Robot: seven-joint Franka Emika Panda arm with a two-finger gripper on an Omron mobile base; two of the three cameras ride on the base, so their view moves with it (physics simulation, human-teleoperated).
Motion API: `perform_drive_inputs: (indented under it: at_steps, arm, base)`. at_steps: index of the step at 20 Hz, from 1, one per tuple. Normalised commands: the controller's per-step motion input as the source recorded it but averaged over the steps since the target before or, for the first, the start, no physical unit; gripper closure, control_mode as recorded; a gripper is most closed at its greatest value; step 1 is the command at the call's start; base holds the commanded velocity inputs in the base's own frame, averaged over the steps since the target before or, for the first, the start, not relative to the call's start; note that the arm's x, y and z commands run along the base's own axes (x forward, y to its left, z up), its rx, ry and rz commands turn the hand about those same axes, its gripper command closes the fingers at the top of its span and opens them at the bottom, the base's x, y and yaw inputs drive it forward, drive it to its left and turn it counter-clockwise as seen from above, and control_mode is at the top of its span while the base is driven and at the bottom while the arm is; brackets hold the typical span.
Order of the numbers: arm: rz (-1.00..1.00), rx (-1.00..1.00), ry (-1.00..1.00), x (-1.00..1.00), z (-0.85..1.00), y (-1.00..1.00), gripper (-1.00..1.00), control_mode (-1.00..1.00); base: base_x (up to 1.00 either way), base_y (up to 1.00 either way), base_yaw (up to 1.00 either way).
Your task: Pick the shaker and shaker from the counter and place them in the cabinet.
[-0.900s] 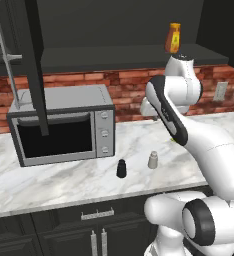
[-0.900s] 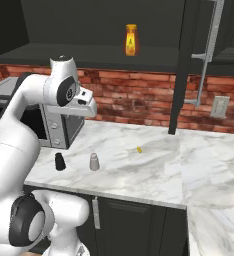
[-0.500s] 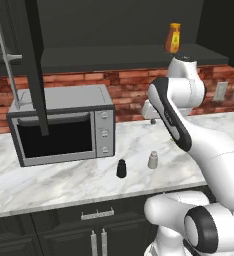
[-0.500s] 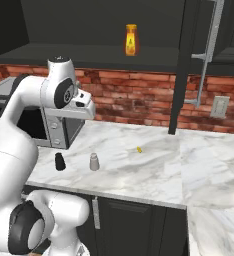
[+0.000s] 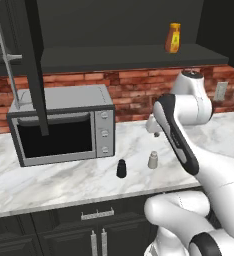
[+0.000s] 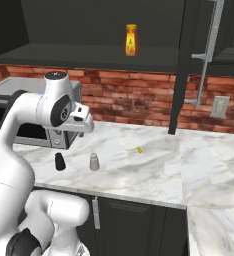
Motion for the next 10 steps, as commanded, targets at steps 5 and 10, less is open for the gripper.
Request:
perform_drive_inputs:
  at_steps: [5,10]
  arm:
    - [0.00,0.00,0.00,-0.06,-0.38,-0.07,-1.00,-1.00]
    - [0.00,-0.01,-0.04,-0.04,-0.36,-0.06,-1.00,-1.00]
  base:
    - [0.00,0.00,0.00]
    - [0.00,0.00,0.00]
